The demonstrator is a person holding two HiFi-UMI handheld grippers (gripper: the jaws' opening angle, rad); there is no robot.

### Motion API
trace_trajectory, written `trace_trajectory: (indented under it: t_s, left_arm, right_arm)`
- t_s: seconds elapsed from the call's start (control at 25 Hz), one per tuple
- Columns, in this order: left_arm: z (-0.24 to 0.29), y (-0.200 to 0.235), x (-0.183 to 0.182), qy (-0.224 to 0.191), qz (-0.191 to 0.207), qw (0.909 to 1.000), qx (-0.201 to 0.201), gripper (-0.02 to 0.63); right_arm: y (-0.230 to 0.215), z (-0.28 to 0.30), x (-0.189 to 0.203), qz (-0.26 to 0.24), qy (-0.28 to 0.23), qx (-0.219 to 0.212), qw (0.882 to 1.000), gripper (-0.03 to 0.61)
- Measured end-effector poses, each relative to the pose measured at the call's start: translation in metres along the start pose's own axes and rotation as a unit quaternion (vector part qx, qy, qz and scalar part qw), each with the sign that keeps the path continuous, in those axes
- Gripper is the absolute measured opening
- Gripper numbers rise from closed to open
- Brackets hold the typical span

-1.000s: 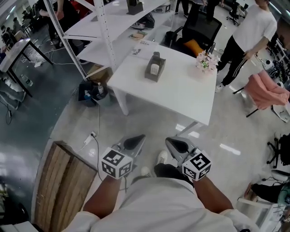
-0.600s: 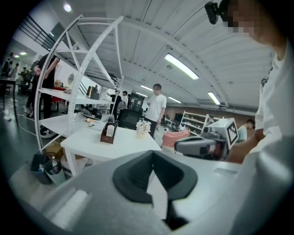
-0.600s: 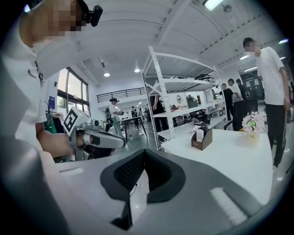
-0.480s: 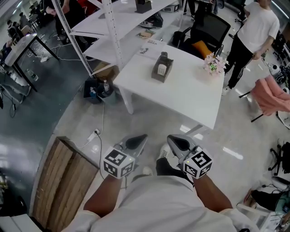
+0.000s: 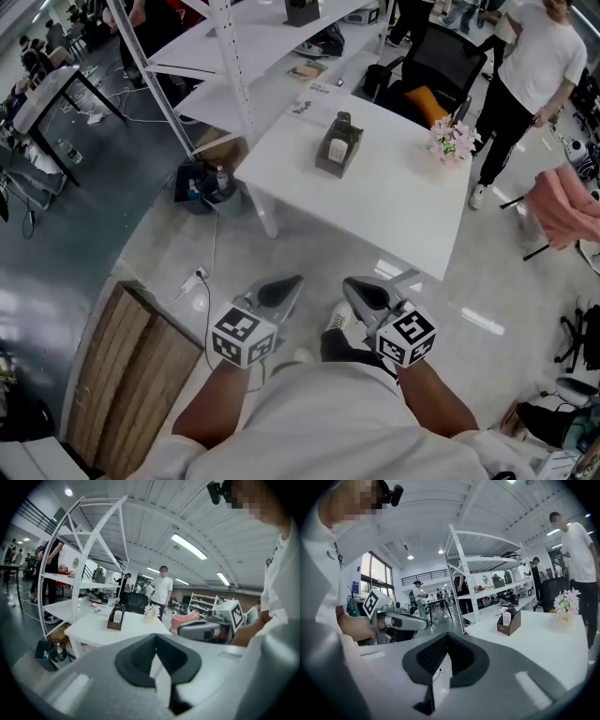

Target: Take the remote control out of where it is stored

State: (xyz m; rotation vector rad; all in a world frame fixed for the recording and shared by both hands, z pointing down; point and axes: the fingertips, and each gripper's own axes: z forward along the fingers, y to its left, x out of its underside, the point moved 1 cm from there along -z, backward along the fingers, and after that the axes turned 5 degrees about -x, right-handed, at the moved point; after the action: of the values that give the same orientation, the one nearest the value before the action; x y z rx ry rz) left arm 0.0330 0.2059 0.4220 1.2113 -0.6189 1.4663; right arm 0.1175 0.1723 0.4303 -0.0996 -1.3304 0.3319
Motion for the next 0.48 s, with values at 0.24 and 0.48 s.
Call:
trace_trajectory:
  t_s: [0.24, 0.48]
  left_arm:
    - [0.025, 0.018, -0.012, 0.007, 0.006, 0.9999, -0.007, 0.002]
    - [0.055, 0.041, -0.029, 0.012, 0.010, 0.9998, -0.010, 0.002]
  right_arm:
    - [-0.031, 0.012, -0.006, 0.007, 0.005, -0.002, 1.000, 0.006]
    - [-0.066, 0.028, -0.018, 0.012, 0.004, -0.004, 1.000, 0.006]
